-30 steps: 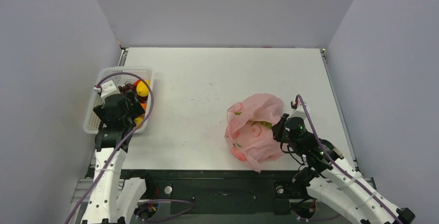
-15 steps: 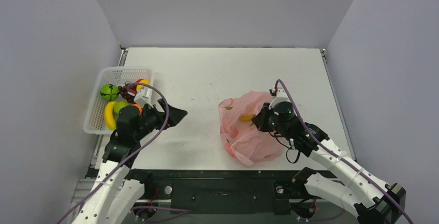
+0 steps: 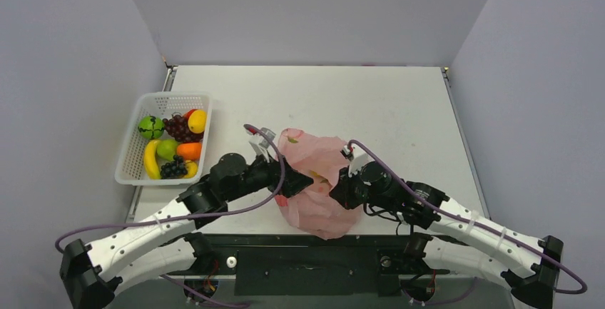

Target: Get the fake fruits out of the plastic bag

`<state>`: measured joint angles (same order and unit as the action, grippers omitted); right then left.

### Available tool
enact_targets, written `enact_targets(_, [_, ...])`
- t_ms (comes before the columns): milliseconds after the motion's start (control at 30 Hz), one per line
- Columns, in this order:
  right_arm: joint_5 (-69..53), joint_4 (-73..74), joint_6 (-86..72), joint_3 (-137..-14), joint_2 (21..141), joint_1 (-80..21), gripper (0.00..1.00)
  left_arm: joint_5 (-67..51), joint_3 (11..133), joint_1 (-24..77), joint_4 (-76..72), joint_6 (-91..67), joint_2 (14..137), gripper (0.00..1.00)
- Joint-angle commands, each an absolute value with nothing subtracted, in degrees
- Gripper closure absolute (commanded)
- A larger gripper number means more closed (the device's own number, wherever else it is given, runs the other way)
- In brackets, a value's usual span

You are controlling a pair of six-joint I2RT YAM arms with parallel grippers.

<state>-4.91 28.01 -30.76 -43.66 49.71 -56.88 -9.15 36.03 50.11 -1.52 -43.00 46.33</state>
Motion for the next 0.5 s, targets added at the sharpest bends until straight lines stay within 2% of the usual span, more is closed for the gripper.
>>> enact_targets(0, [5.97, 34.65, -35.97, -40.31, 44.02, -56.86, 1.0, -2.94, 41.56, 55.89, -2.24, -37.74, 53.48, 0.26])
enact_targets(200, [8.02, 37.95, -42.12, -35.94, 37.54, -56.85, 1.0, -2.65, 46.1, 59.26, -4.8, -36.0, 63.76, 0.3])
enact_targets(467, [16.94, 49.48, -50.19, -39.95, 36.42, -56.93, 1.0, -5.06, 51.35, 62.5, -9.51, -35.81, 76.82, 0.37])
